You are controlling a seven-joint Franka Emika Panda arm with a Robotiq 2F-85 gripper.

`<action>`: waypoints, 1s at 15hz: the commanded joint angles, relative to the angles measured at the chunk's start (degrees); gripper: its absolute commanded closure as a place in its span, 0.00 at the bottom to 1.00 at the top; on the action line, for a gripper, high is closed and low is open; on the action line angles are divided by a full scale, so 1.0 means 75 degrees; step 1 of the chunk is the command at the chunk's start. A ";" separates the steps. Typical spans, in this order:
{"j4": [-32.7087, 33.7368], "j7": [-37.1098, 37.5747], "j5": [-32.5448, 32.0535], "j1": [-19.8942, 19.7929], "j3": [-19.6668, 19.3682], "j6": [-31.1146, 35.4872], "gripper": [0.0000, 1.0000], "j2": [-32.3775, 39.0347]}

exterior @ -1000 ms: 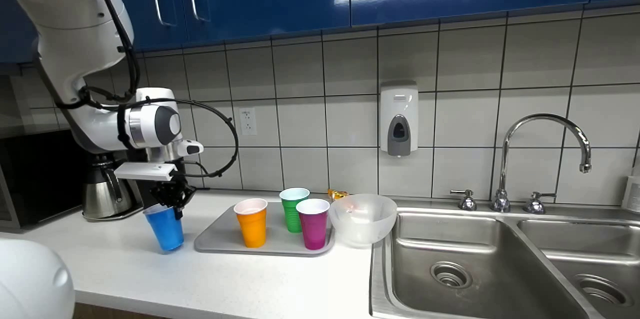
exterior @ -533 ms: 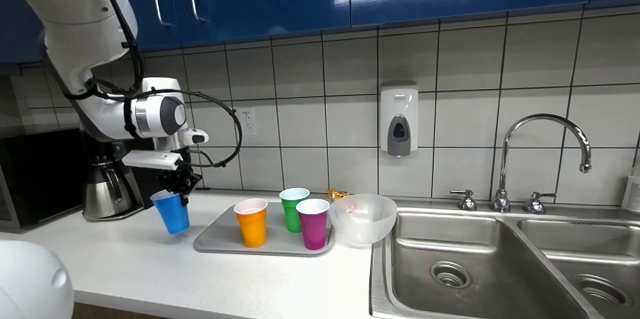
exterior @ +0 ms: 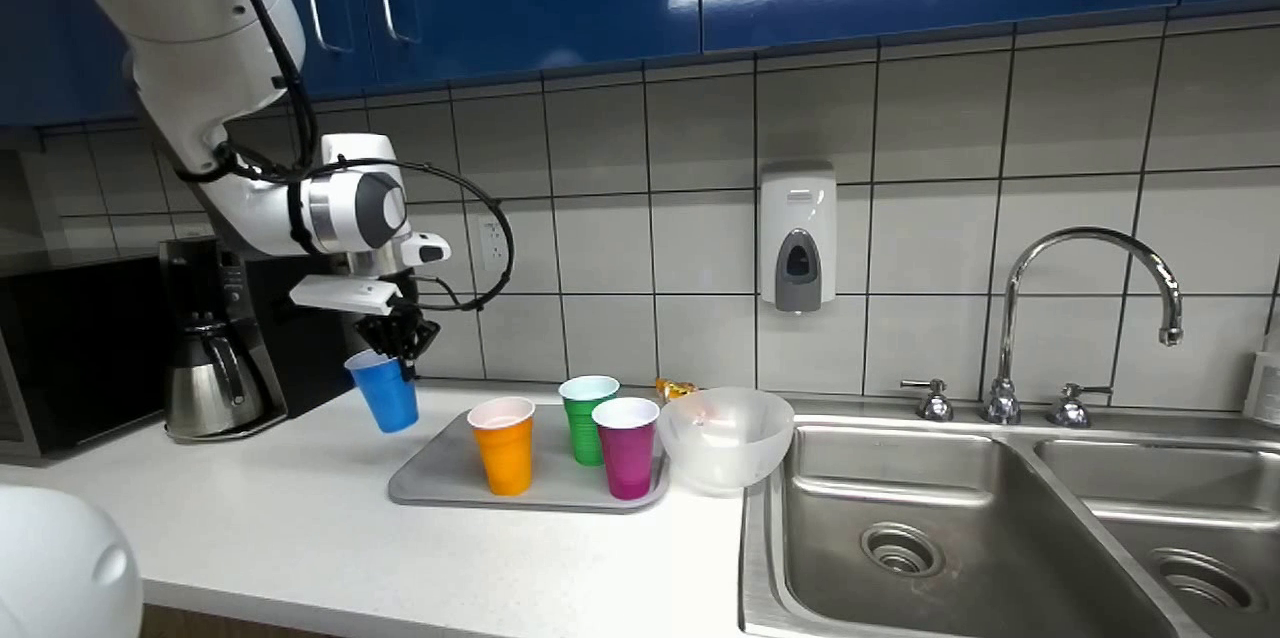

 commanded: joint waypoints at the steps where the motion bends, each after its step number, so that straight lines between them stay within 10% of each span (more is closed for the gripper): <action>1: 0.0645 -0.0255 0.0098 -0.0182 -0.0039 -0.0214 0.99 0.0374; 15: 0.2417 -0.0588 0.0006 -0.0411 -0.0526 -0.1191 0.99 0.1796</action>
